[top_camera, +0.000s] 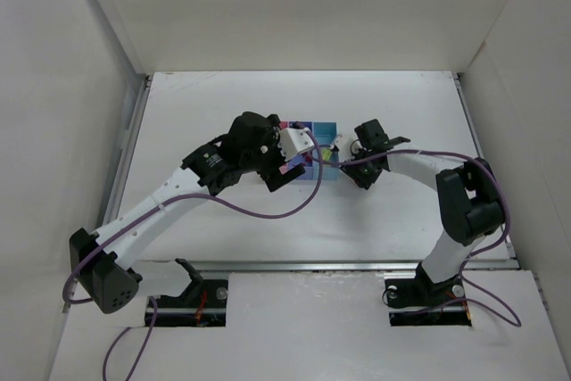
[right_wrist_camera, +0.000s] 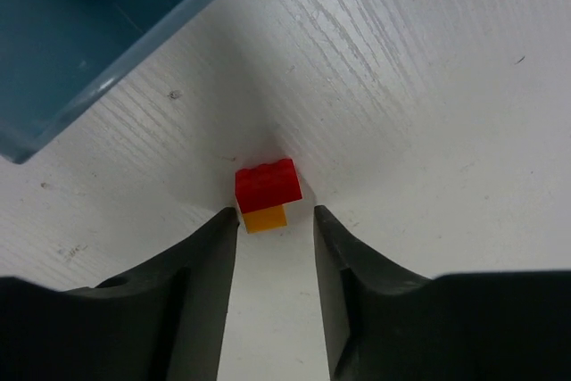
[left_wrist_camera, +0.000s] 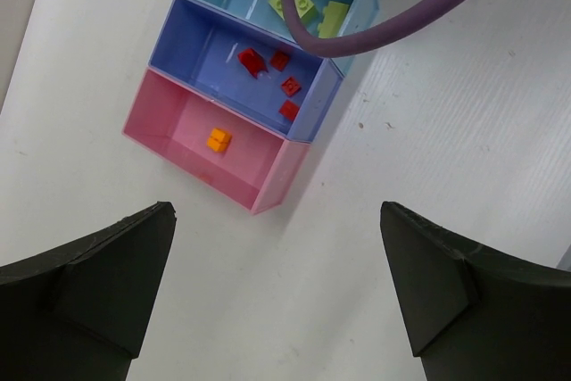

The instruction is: Sort the legos into containers by color

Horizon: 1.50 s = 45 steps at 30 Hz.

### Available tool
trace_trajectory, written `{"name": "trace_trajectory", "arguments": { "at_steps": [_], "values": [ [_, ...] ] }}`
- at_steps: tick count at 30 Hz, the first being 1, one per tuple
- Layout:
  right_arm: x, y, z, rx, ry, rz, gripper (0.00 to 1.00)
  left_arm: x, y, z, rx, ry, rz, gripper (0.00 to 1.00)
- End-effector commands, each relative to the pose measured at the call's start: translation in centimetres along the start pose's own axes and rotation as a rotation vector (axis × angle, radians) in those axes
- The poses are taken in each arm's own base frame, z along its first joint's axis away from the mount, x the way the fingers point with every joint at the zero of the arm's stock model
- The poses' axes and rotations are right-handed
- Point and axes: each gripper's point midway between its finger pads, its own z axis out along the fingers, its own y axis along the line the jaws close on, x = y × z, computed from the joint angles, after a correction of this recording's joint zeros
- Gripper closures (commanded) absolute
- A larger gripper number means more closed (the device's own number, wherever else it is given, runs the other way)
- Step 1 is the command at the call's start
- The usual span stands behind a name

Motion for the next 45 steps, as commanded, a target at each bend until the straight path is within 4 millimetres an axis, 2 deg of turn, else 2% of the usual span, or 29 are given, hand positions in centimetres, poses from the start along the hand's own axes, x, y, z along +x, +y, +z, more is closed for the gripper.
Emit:
{"name": "trace_trajectory", "arguments": {
  "at_steps": [1,5,11,19,20,25,29,32,33,34,35,36,37,39,40,43,44,45],
  "values": [
    [-2.4,-0.3,-0.1,-0.003,-0.061,0.023,0.53,-0.8,0.4,-1.2,-0.028,-0.046,-0.007,0.00],
    [-2.3,0.0,0.3,-0.022,-0.048,0.046,0.52,-0.8,0.4,-1.2,-0.028,-0.046,-0.007,0.00],
    [-2.1,-0.2,0.2,-0.006,-0.048,0.046,0.61,-0.8,0.4,-1.2,-0.028,-0.046,-0.007,0.00],
    [-2.1,-0.1,0.2,0.006,-0.040,0.036,0.62,-0.8,0.4,-1.2,-0.028,-0.046,-0.007,0.00],
    [-2.1,-0.1,0.2,0.006,-0.040,0.036,0.65,-0.8,0.4,-1.2,-0.028,-0.046,-0.007,0.00],
    [-2.1,0.3,0.2,-0.002,-0.034,0.029,0.90,-0.8,0.4,-1.2,-0.028,-0.046,-0.007,0.00],
    [-3.2,-0.1,-1.3,0.017,-0.086,0.013,0.96,-0.9,0.5,-1.4,-0.028,-0.046,-0.007,0.00],
    [-3.8,-1.0,-3.4,0.063,-0.131,0.019,0.97,-1.8,0.8,-1.8,-0.038,-0.067,-0.016,0.00],
    [-4.6,-1.3,-4.8,0.086,-0.172,0.015,0.97,-2.3,1.0,-2.0,-0.044,-0.080,-0.024,0.00],
    [-4.8,-1.4,-5.4,0.100,-0.194,0.013,0.97,-2.4,0.8,-2.0,-0.034,-0.084,-0.034,0.00],
    [-4.7,-1.7,-6.1,0.112,-0.207,0.020,0.97,-2.9,1.1,-2.3,-0.041,-0.098,-0.033,0.00],
    [-5.4,-1.8,-7.0,0.120,-0.245,0.015,0.97,-3.7,1.1,-2.9,-0.039,-0.126,-0.044,0.00],
    [-6.3,-2.1,-8.8,0.153,-0.300,0.010,0.97,-3.8,0.8,-2.9,-0.023,-0.133,-0.056,0.00],
    [-6.8,-1.8,-10.3,0.152,-0.352,0.000,0.97,-4.7,0.6,-3.5,-0.011,-0.163,-0.064,0.00],
    [-7.6,-1.9,-12.2,0.175,-0.410,-0.008,0.97,-5.6,0.8,-4.0,-0.010,-0.188,-0.070,0.00],
    [-9.1,-1.3,-15.0,0.173,-0.525,-0.026,0.97,-7.2,0.3,-4.8,0.029,-0.241,-0.108,0.00],
    [-10.0,-1.2,-17.1,0.190,-0.601,-0.032,0.97,-7.8,-0.1,-5.0,0.057,-0.261,-0.118,0.00],
    [-11.0,-0.5,-18.3,0.164,-0.665,-0.046,0.97,-7.9,-0.4,-5.1,0.076,-0.267,-0.131,0.00]
  ]
}}
